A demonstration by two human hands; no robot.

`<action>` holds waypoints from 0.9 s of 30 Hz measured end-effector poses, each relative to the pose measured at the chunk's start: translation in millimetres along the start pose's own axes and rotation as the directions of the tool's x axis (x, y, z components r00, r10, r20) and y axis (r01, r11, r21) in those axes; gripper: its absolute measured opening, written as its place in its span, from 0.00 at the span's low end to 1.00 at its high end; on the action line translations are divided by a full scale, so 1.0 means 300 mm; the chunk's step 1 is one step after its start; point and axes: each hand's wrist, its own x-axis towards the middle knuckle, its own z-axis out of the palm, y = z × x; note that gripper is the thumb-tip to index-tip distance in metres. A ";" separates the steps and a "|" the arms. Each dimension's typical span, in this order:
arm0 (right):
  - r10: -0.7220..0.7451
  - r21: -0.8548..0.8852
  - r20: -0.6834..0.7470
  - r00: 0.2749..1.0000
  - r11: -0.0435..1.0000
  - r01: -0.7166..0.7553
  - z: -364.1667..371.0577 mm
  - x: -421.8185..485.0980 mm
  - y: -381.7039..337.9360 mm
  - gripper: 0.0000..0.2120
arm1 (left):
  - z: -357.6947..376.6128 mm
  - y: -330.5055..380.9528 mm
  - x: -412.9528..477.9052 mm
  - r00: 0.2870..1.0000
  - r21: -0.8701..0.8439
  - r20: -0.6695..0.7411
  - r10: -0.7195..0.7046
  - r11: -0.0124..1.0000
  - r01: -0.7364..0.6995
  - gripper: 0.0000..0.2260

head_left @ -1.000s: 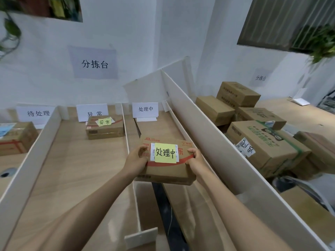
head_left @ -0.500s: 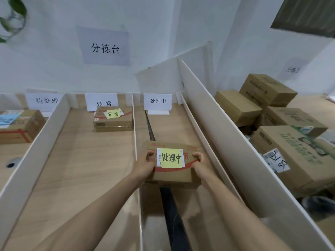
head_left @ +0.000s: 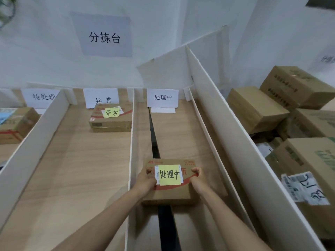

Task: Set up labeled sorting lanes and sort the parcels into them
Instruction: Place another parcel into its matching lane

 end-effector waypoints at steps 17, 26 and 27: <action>-0.563 -0.723 -0.168 0.809 0.629 0.287 0.075 -0.071 0.153 0.22 | 0.055 -0.128 -0.014 0.973 0.776 0.085 0.213 0.599 -0.199 0.31; -0.597 -0.830 0.140 0.790 0.364 0.422 0.122 -0.146 0.289 0.50 | 0.067 -0.176 -0.054 0.996 0.904 0.090 0.024 0.418 -0.092 0.34; -0.579 -0.835 0.132 0.804 0.372 0.405 0.122 -0.130 0.283 0.52 | 0.068 -0.169 -0.041 0.995 0.914 0.098 0.034 0.392 -0.104 0.34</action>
